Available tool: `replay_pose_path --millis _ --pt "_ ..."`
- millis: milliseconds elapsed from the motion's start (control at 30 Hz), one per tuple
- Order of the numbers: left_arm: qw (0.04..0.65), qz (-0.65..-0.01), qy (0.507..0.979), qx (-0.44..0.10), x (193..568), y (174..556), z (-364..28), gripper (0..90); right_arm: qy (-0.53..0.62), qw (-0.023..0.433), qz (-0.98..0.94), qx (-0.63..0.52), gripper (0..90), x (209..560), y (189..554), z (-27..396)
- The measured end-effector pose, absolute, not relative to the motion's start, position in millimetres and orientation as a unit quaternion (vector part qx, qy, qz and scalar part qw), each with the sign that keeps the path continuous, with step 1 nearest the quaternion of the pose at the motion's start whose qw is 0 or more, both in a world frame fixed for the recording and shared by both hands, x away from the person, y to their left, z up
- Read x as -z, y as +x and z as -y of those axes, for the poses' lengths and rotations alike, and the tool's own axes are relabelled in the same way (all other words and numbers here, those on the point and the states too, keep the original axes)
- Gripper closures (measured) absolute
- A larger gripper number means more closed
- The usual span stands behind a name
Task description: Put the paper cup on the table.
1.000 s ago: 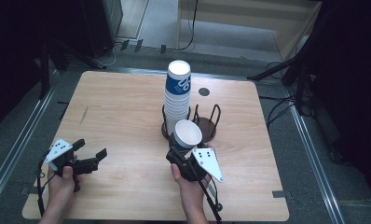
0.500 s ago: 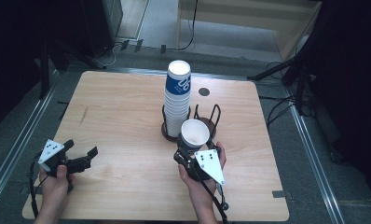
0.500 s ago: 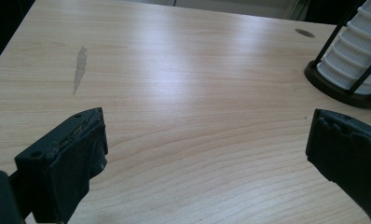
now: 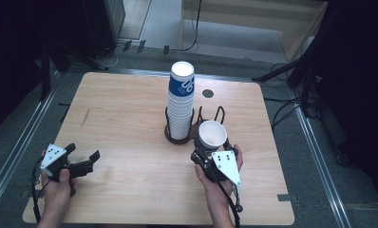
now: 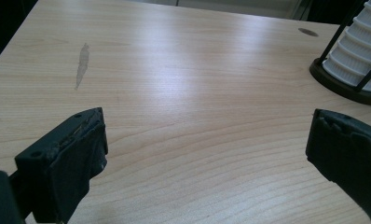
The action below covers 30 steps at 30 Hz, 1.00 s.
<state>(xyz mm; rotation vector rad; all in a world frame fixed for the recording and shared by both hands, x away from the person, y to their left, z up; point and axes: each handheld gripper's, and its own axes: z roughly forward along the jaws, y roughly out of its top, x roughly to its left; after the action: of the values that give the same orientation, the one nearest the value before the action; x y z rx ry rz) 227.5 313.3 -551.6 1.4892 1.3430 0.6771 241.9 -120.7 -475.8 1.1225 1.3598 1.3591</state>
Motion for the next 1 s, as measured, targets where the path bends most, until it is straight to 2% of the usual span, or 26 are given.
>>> replay_pose_path --millis 433,700,1000 --pt "0.495 -0.555 0.611 -0.271 551.8 226.5 -313.6 0.0 0.459 0.487 -0.527 -0.524 20.9 469.7 254.3 163.1" --pt "0.494 -0.556 0.611 -0.272 551.8 226.6 -313.5 0.0 0.478 0.492 -0.516 -0.514 20.8 472.9 263.5 187.9" --pt "0.495 -0.556 0.610 -0.271 551.9 225.7 -313.1 0.0 0.505 0.481 -0.519 -0.494 20.6 491.3 293.4 210.1"
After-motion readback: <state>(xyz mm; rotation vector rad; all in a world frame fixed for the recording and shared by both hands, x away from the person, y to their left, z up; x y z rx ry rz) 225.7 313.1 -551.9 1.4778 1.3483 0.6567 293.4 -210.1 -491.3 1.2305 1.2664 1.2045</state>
